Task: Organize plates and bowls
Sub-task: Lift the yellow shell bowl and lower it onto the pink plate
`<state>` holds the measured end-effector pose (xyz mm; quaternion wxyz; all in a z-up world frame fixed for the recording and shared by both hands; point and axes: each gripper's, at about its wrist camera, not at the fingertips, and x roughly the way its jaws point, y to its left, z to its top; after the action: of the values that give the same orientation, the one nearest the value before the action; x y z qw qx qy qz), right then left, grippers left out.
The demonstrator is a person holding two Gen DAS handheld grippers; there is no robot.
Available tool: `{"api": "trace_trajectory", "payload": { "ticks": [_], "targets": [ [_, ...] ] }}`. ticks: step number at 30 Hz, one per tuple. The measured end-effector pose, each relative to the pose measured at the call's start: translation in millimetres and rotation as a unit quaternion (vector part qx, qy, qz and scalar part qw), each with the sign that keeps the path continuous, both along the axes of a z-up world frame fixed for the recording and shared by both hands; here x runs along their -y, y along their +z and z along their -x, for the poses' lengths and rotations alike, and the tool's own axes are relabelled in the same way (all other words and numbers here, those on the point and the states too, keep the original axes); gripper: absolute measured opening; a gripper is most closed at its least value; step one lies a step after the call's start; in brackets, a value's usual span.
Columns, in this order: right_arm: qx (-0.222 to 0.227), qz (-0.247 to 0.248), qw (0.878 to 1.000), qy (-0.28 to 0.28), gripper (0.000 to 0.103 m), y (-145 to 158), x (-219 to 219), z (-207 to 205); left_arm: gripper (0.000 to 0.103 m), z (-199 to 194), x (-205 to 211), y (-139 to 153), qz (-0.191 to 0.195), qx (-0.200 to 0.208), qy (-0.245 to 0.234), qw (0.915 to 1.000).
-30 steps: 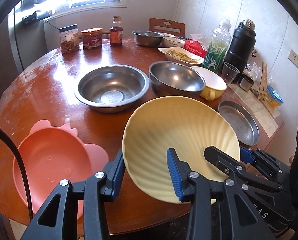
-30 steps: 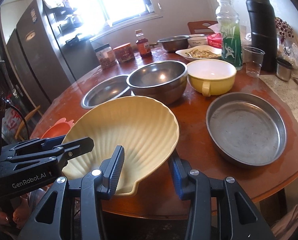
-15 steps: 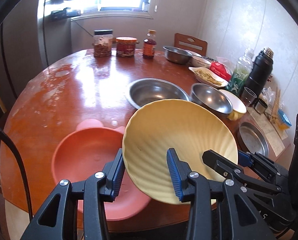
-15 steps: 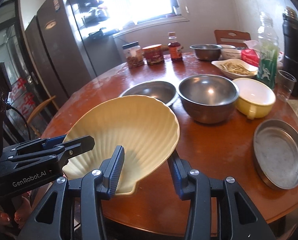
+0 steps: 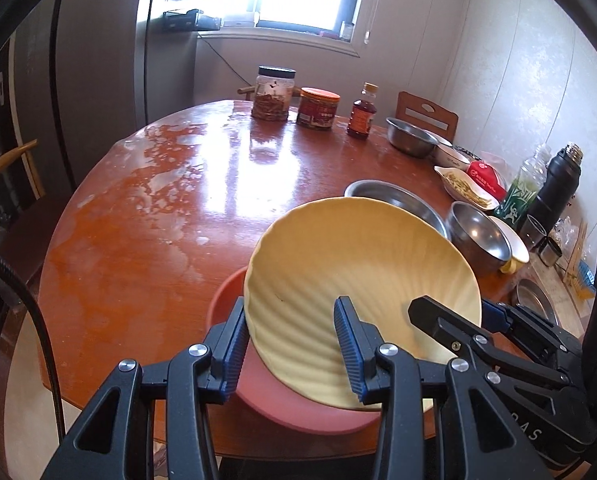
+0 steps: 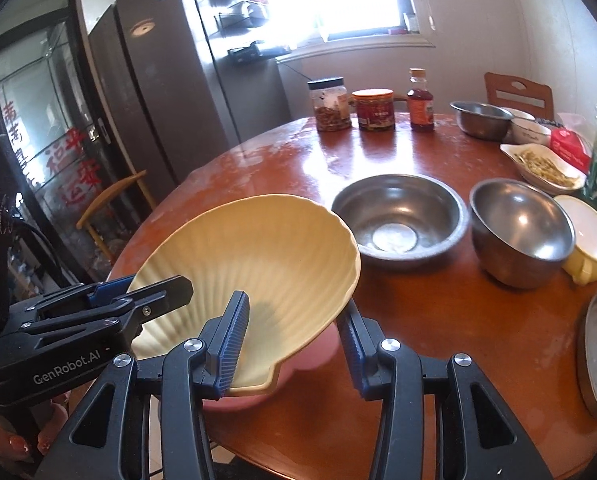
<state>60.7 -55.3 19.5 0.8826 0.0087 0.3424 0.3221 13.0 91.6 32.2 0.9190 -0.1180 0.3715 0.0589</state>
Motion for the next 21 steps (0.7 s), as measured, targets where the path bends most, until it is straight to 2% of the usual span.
{"api": "trace_trajectory", "payload": {
  "ticks": [4, 14, 21],
  "targets": [
    [-0.003, 0.008, 1.0, 0.009, 0.047, -4, -14, 2, 0.042, 3, -10, -6, -0.003, -0.004, 0.009, 0.9999],
    [-0.036, 0.029, 0.999, 0.017, 0.048, -29, -28, 3, 0.042, -3, -24, -31, 0.021, -0.027, 0.008, 0.9994],
    [-0.023, 0.042, 0.999, 0.005, 0.048, -31, -25, 9, 0.042, -8, -20, -33, 0.019, -0.03, -0.002, 0.9994]
  ]
}}
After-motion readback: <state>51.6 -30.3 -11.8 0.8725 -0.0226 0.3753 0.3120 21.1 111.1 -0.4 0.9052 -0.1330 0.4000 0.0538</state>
